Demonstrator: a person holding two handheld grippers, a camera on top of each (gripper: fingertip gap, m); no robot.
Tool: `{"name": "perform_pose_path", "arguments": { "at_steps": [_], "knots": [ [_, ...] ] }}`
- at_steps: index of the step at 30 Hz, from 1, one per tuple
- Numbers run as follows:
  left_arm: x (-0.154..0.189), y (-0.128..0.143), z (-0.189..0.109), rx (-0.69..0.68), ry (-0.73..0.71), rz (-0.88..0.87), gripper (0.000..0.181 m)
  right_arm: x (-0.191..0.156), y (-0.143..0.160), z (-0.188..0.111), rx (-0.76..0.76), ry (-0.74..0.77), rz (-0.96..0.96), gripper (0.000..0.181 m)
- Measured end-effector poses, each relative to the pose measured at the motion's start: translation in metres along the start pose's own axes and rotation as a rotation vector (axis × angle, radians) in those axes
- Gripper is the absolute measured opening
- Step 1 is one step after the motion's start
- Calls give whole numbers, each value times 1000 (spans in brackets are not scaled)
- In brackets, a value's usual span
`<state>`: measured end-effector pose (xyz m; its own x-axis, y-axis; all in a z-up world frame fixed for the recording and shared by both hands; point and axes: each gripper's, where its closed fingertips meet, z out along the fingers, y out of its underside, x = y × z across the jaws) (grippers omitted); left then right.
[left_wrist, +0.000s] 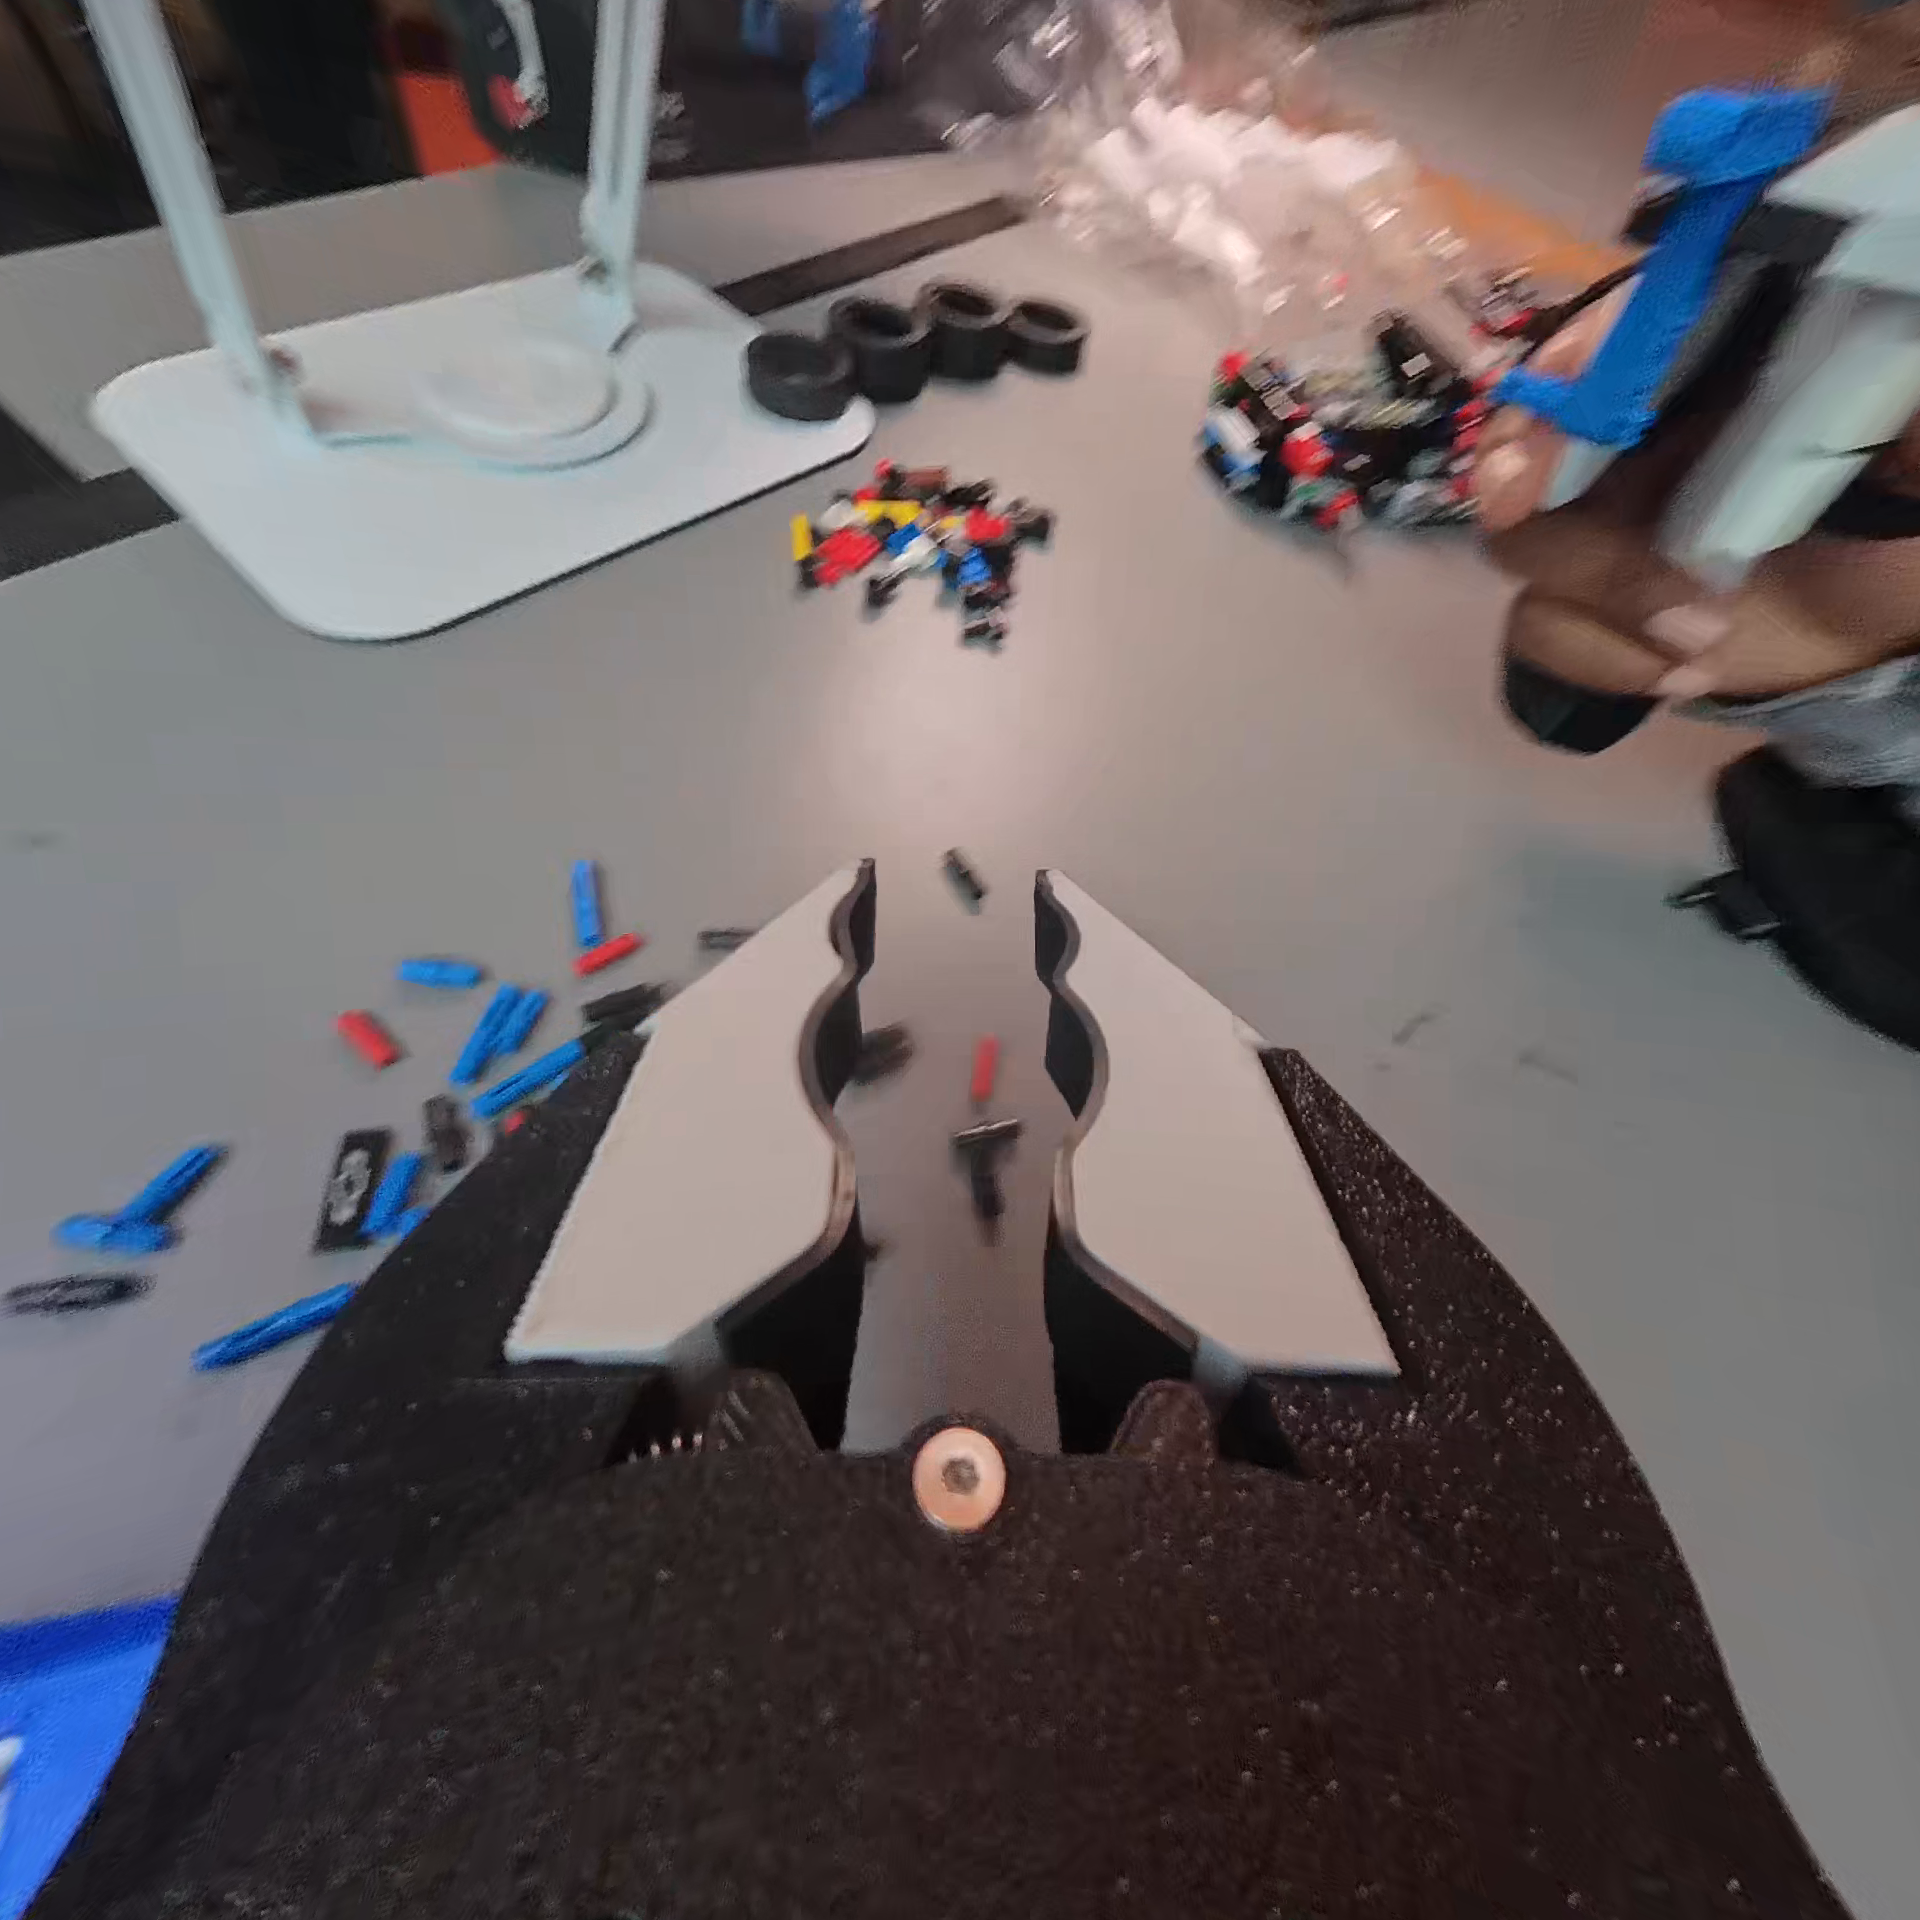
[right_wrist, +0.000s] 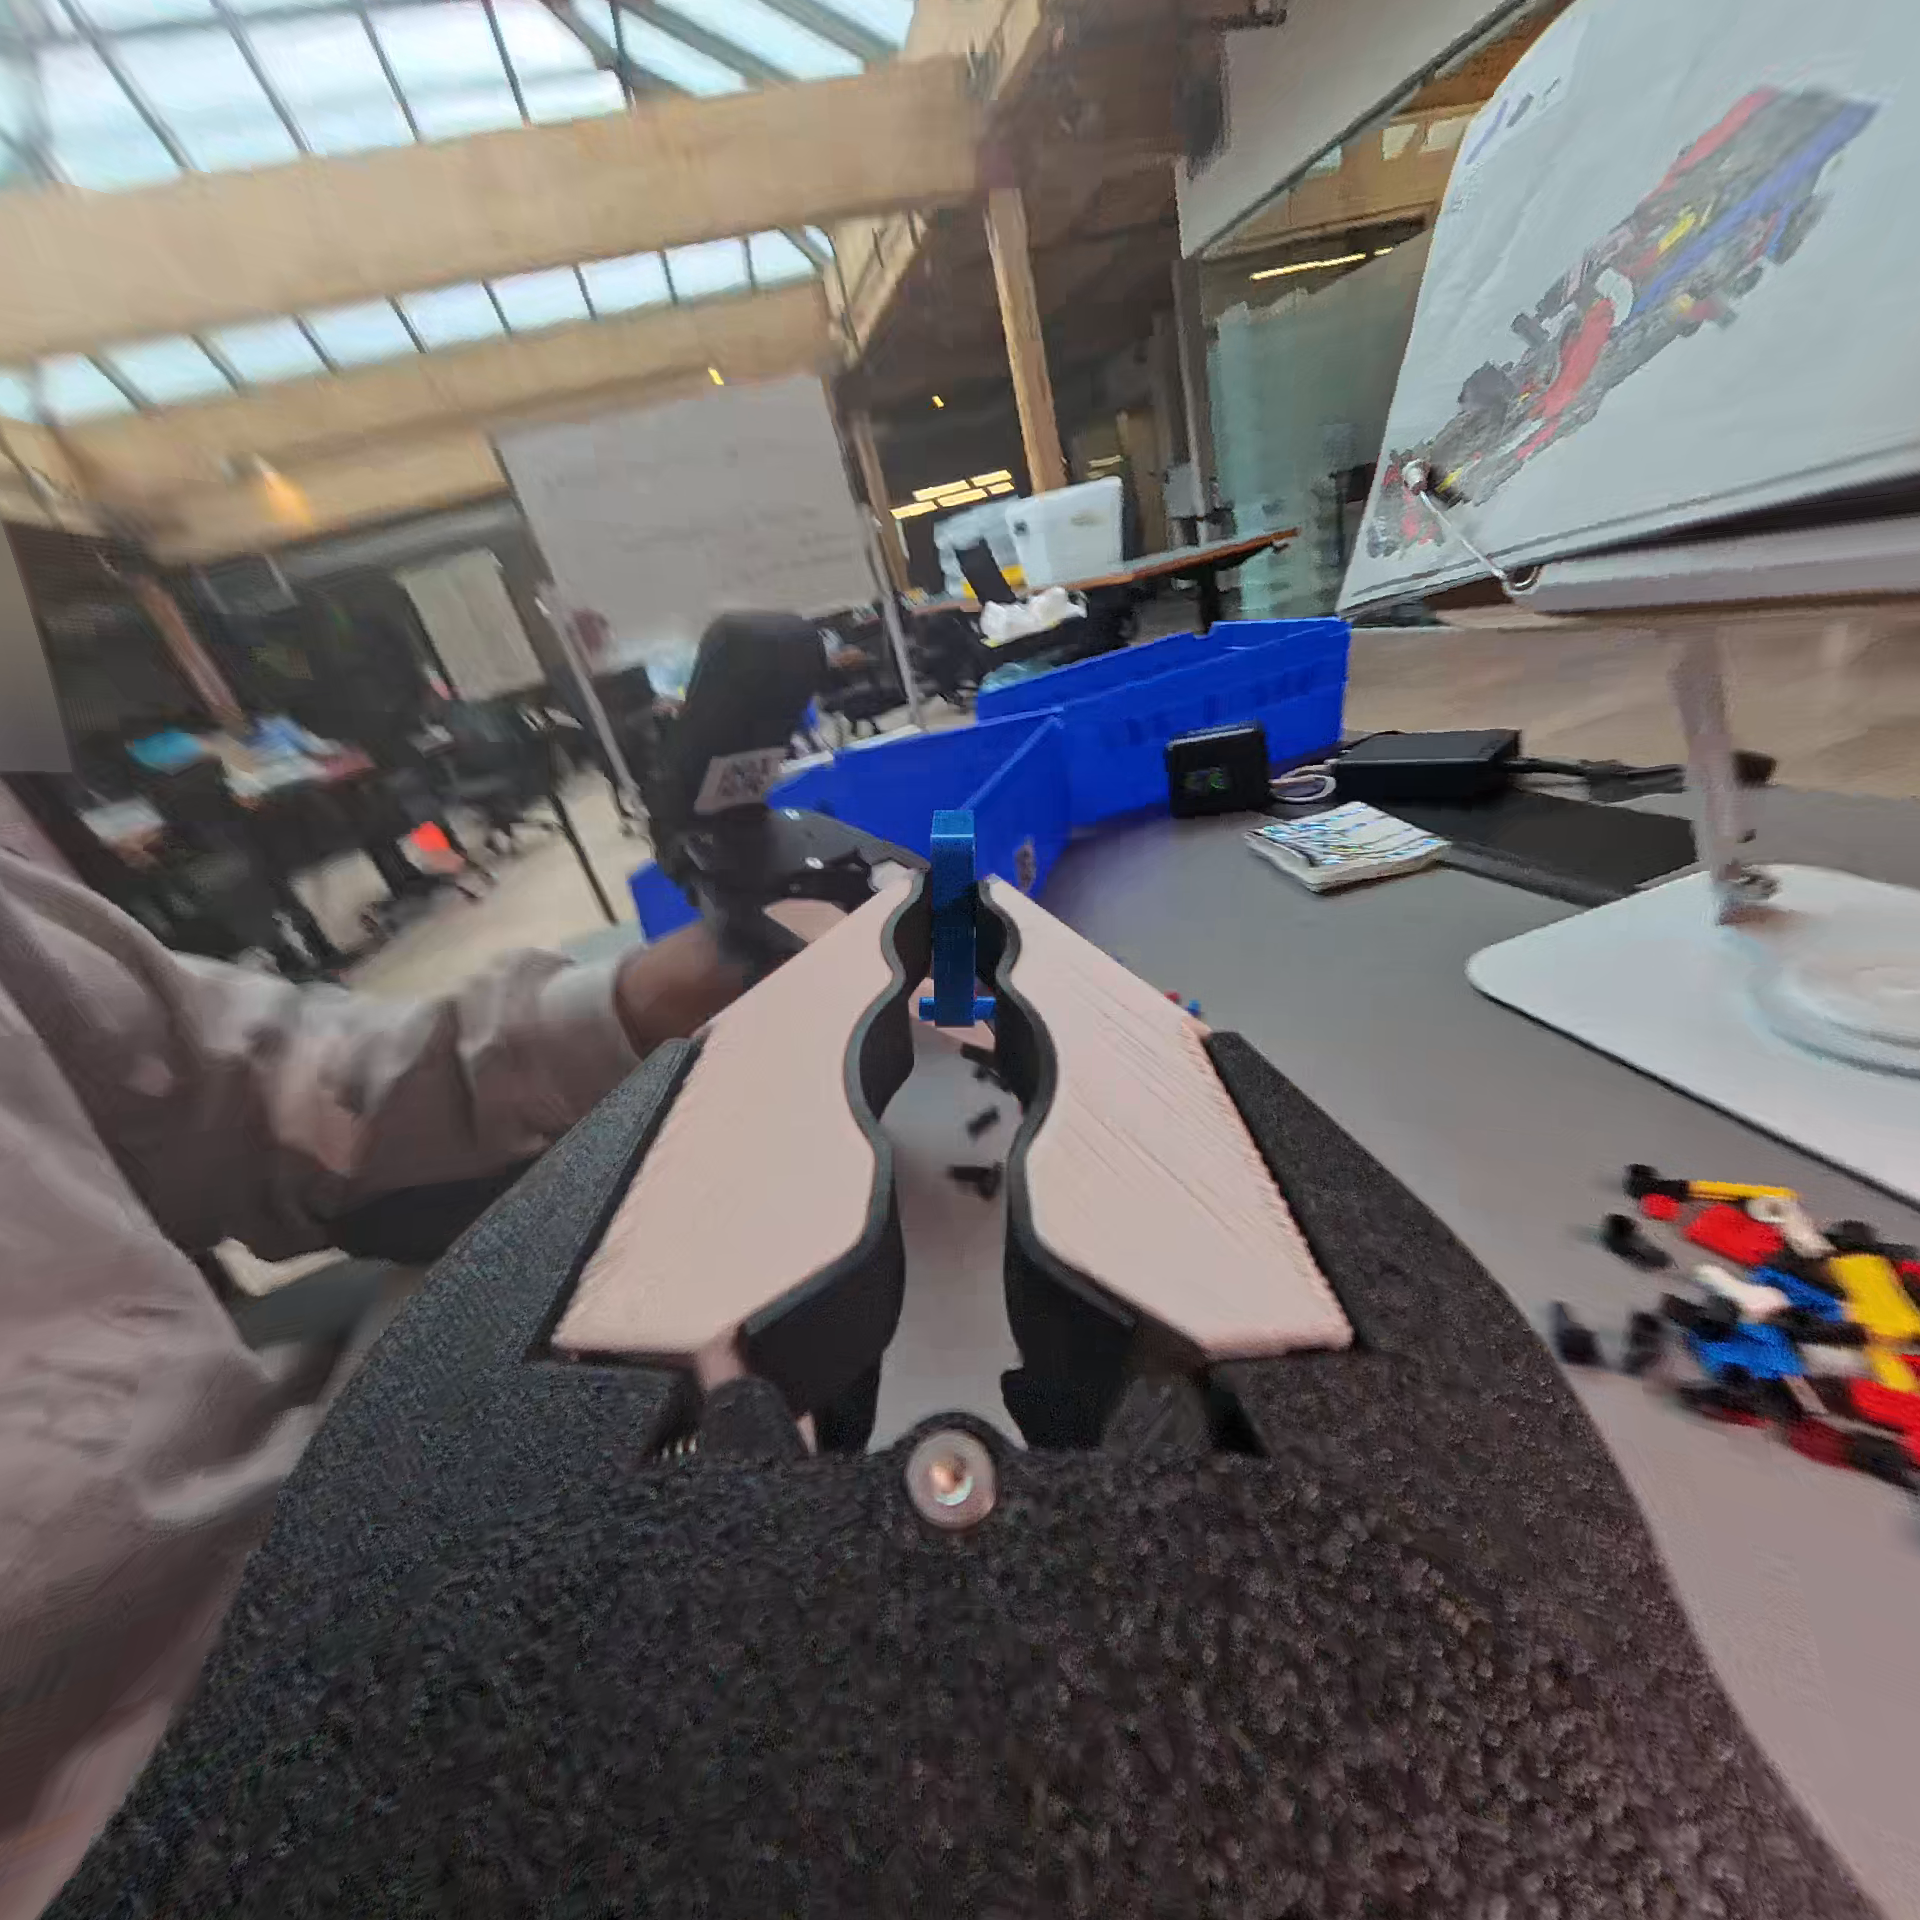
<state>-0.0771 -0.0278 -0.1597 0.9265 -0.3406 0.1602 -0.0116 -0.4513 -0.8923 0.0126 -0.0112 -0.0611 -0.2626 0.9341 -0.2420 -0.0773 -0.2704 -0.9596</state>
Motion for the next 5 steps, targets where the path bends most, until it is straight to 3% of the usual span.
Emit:
{"name": "perform_pose_path", "arguments": {
  "at_steps": [5],
  "knots": [
    [87,-41,-11,220,426,-96,29,-19,-11,6,165,-244,458,7]
  ]
}}
